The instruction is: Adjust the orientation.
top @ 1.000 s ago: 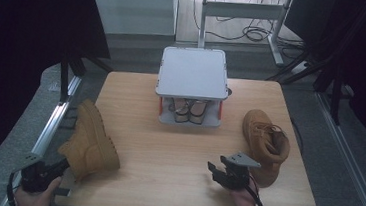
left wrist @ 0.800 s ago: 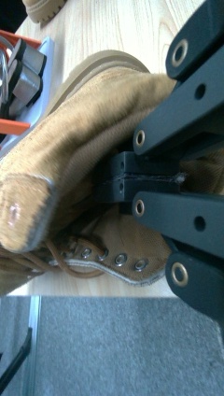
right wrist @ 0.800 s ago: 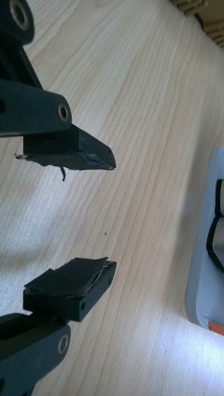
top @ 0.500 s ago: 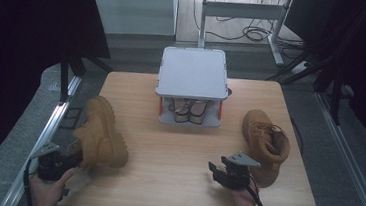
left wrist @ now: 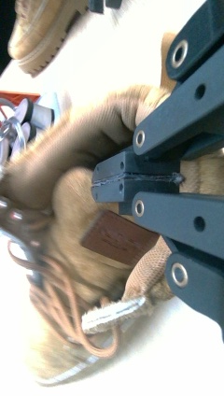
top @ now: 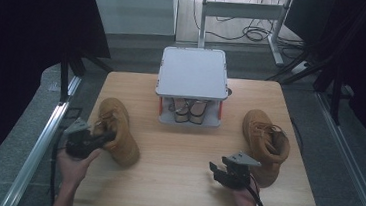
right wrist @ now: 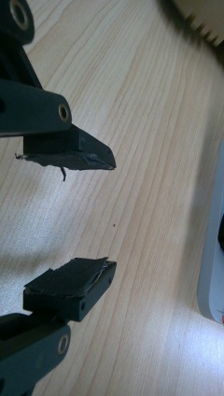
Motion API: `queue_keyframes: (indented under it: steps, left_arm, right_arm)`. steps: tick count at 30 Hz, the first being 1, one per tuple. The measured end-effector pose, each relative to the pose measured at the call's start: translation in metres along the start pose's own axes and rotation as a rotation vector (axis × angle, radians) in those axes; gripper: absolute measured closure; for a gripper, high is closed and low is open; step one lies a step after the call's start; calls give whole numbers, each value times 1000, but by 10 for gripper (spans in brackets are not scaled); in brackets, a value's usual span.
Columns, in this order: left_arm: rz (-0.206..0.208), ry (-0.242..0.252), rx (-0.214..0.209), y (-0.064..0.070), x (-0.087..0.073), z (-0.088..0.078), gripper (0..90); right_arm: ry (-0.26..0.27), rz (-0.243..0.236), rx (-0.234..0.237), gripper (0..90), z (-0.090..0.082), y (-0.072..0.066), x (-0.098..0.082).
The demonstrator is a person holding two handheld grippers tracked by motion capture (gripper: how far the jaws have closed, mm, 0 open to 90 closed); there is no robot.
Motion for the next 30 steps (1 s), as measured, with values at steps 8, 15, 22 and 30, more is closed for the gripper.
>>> queue_keyframes:
  steps: [8, 15, 22, 30]
  left_arm:
    - [11, 12, 6, 10, 16, 12, 891]
    - [26, 96, -45, 32, 18, -11, 892]
    - [53, 69, -88, 63, 0, 11, 894]
    - [84, -2, -82, 77, -25, 45, 894]
  right_arm:
    - [0, 36, 19, 443, -4, 4, 0]
    - [0, 39, 15, 443, -3, 3, 0]
    - [1, 30, 10, 443, -4, 2, -1]
    - [5, 38, 9, 443, -5, 4, -1]
Point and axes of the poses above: each handheld gripper's, and its own axes: z roughly forward along the jaws, x roughly out of its top, y roughly to its right, the point moved 7 cm from there along z, roughly forward along the jaws, and after that the axes turned 1 degree about -z, right-handed, at the moved point
